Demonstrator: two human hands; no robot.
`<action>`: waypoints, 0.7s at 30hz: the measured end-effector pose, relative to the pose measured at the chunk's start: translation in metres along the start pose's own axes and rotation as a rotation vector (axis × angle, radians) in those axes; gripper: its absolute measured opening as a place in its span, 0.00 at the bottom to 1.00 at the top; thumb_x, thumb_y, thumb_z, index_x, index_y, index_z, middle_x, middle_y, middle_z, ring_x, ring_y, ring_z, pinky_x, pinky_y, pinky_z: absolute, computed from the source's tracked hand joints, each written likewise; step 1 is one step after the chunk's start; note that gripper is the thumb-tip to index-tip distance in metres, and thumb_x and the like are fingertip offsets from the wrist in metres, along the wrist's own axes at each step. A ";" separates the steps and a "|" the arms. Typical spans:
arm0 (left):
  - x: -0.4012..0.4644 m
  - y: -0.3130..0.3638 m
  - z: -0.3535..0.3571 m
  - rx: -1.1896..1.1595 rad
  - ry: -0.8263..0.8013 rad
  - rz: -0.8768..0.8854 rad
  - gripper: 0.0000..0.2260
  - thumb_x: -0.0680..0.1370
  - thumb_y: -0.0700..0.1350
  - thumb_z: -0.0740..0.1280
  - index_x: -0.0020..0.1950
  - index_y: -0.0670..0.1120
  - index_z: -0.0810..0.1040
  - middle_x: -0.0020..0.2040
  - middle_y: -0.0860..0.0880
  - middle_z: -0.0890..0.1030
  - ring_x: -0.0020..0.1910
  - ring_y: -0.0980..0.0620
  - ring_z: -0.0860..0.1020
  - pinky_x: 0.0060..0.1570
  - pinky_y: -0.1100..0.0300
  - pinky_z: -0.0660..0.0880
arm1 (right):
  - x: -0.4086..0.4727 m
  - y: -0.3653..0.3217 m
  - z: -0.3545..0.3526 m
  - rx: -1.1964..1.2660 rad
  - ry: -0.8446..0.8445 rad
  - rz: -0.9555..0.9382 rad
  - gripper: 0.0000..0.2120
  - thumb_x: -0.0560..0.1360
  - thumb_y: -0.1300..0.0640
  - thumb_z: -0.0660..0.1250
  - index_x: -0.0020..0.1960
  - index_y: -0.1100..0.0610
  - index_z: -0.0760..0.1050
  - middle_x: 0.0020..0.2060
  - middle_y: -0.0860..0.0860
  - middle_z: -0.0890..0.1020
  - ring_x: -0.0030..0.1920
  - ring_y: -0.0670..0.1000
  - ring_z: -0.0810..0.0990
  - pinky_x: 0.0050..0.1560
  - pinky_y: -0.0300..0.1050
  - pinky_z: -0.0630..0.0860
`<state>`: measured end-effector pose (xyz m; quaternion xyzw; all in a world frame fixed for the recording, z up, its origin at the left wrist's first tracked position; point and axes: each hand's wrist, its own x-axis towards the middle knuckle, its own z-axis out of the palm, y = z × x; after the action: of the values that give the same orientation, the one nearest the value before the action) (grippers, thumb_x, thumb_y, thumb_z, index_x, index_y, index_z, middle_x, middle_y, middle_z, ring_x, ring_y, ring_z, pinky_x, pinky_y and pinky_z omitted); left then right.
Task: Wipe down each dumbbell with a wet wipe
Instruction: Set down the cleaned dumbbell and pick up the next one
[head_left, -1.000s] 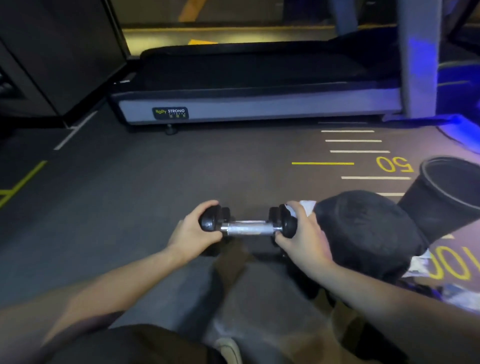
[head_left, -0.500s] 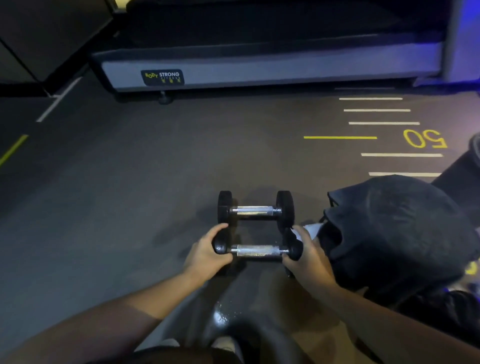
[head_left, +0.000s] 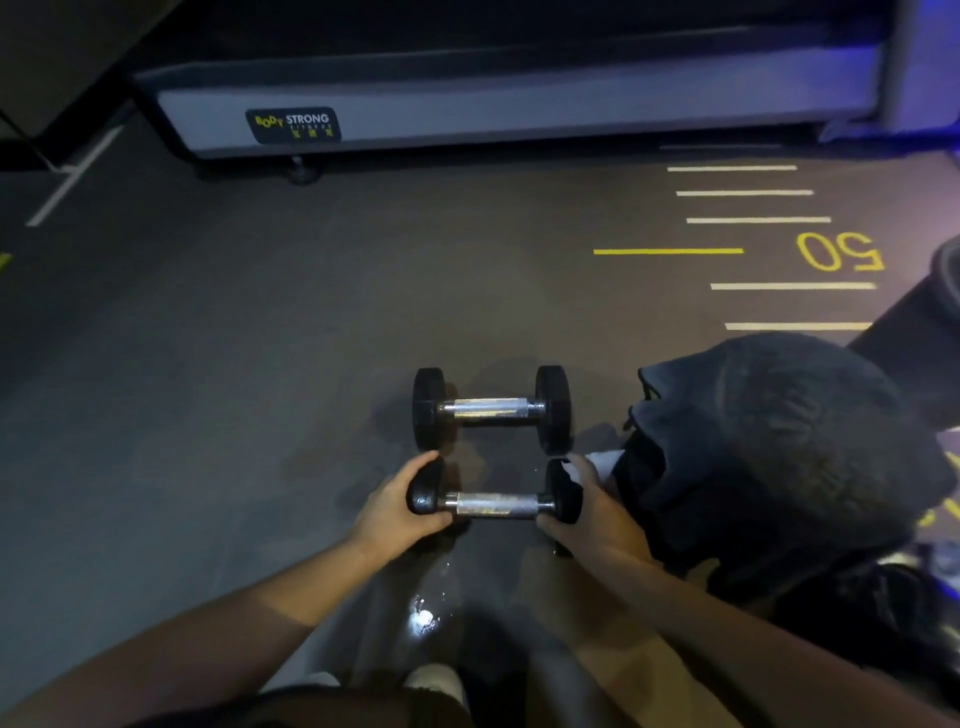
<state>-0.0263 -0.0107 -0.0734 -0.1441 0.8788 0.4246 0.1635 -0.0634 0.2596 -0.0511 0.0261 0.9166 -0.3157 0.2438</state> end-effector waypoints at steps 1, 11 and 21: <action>-0.001 0.001 -0.001 -0.009 -0.001 0.006 0.39 0.68 0.47 0.80 0.76 0.59 0.67 0.68 0.53 0.77 0.66 0.54 0.74 0.64 0.64 0.68 | -0.001 -0.001 -0.001 0.007 0.005 0.009 0.39 0.71 0.46 0.69 0.75 0.39 0.51 0.48 0.46 0.80 0.51 0.52 0.81 0.50 0.48 0.77; 0.005 0.026 -0.036 -0.062 0.147 0.049 0.44 0.68 0.48 0.81 0.78 0.61 0.60 0.75 0.49 0.69 0.74 0.49 0.67 0.68 0.62 0.63 | 0.002 -0.022 -0.019 0.129 0.145 -0.059 0.40 0.69 0.45 0.75 0.72 0.38 0.55 0.52 0.47 0.76 0.51 0.51 0.77 0.50 0.50 0.79; 0.067 0.050 -0.056 -0.023 0.159 0.065 0.45 0.69 0.47 0.80 0.80 0.61 0.58 0.78 0.49 0.65 0.77 0.50 0.62 0.68 0.64 0.58 | 0.072 -0.042 -0.018 0.226 0.257 -0.076 0.41 0.66 0.57 0.78 0.74 0.49 0.62 0.60 0.54 0.73 0.61 0.54 0.73 0.59 0.41 0.68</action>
<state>-0.1155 -0.0325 -0.0327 -0.1505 0.8882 0.4270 0.0778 -0.1431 0.2292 -0.0479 0.0586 0.8992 -0.4198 0.1082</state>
